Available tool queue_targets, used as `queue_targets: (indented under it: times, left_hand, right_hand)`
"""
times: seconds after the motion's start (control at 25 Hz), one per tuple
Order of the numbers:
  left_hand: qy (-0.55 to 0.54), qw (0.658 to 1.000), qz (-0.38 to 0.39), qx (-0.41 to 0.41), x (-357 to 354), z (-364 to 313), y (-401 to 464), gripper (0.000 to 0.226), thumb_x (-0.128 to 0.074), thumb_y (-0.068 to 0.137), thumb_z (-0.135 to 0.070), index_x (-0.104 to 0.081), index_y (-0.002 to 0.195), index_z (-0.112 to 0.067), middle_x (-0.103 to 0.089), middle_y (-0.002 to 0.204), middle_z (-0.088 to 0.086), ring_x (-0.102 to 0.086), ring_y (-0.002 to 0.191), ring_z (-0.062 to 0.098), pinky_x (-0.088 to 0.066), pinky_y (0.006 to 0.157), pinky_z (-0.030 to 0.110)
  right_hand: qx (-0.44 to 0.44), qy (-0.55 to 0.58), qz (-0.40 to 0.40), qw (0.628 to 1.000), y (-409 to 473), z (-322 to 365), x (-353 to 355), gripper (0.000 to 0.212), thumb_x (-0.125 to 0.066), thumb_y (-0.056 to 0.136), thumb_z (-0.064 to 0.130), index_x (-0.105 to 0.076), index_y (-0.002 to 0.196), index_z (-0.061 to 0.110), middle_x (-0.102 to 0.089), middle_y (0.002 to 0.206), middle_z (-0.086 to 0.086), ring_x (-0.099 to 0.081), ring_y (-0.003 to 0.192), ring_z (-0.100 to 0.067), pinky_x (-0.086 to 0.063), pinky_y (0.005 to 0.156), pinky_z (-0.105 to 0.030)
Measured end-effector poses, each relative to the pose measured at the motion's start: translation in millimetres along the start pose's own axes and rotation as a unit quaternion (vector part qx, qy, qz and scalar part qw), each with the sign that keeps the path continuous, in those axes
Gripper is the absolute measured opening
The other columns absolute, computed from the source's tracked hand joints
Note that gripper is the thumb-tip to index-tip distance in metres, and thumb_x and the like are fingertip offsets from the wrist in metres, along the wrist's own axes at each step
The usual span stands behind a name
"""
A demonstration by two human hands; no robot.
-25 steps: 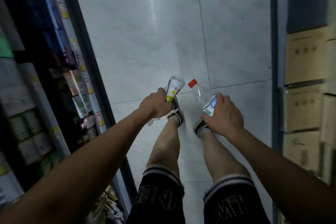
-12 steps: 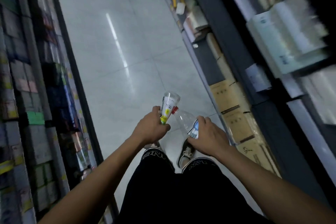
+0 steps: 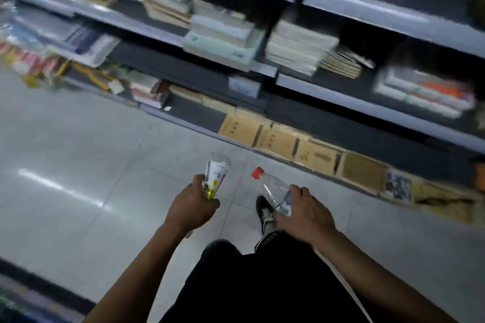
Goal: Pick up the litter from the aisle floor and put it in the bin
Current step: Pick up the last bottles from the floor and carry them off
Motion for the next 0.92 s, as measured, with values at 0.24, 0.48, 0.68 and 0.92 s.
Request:
queue_targets:
  times: [0.24, 0.48, 0.68, 0.92]
  left_hand:
    - [0.086, 0.988, 0.095, -0.085, -52.9, -22.6, -25.3, 0.061, -0.071, 0.083, -0.031, -0.041, 0.135, -0.021, -0.066, 0.118, 0.011, -0.063, 0.098, 0.031, -0.047, 0.077, 0.035]
    - [0.25, 0.926, 0.201, -0.199, -154.7, -107.6, -71.0, 0.068, -0.072, 0.081, -0.038, -0.038, 0.139, -0.027, -0.065, 0.124, 0.006, -0.065, 0.106, 0.029, -0.049, 0.083, 0.034]
    - [0.37, 0.846, 0.235, -0.302, -258.6, -197.0, -130.6, 0.071, -0.072, 0.08, -0.043, -0.038, 0.139, -0.025, -0.067, 0.122, 0.004, -0.067, 0.104, 0.028, -0.055, 0.088, 0.04]
    - [0.456, 0.737, 0.288, -0.407, -366.5, -268.2, -192.1, 0.069, -0.073, 0.085, -0.037, -0.039, 0.143, -0.021, -0.067, 0.123, 0.007, -0.065, 0.096, 0.026, -0.048, 0.08, 0.034]
  right_hand:
    - [-0.228, 0.121, -0.066, 0.964, -143.3, -93.1, -52.6, 0.084, -0.042, 0.064, 0.075, -0.042, 0.132, 0.026, -0.055, 0.125, 0.0, -0.063, 0.113, -0.029, -0.053, 0.089, -0.041]
    - [-0.416, 0.267, -0.132, 0.859, -279.6, -182.7, -120.4, 0.058, -0.061, 0.076, 0.058, -0.046, 0.122, 0.026, -0.055, 0.123, -0.002, -0.064, 0.11, -0.031, -0.053, 0.088, -0.04]
    - [-0.52, 0.371, -0.134, 0.758, -376.7, -235.6, -190.2, 0.061, -0.062, 0.077, 0.057, -0.044, 0.125, 0.023, -0.053, 0.121, -0.004, -0.064, 0.108, -0.033, -0.053, 0.087, -0.042]
    - [-0.597, 0.423, -0.148, 0.665, -451.9, -258.2, -231.4, 0.065, -0.061, 0.079, 0.06, -0.044, 0.128, 0.021, -0.053, 0.124, -0.006, -0.062, 0.112, -0.033, -0.052, 0.088, -0.042]
Point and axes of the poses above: each hand's wrist, its own y-axis towards the middle knuckle, its own x-axis out of the back of the hand, z = x × y, the point moved 6 cm from there along y, towards the middle knuckle
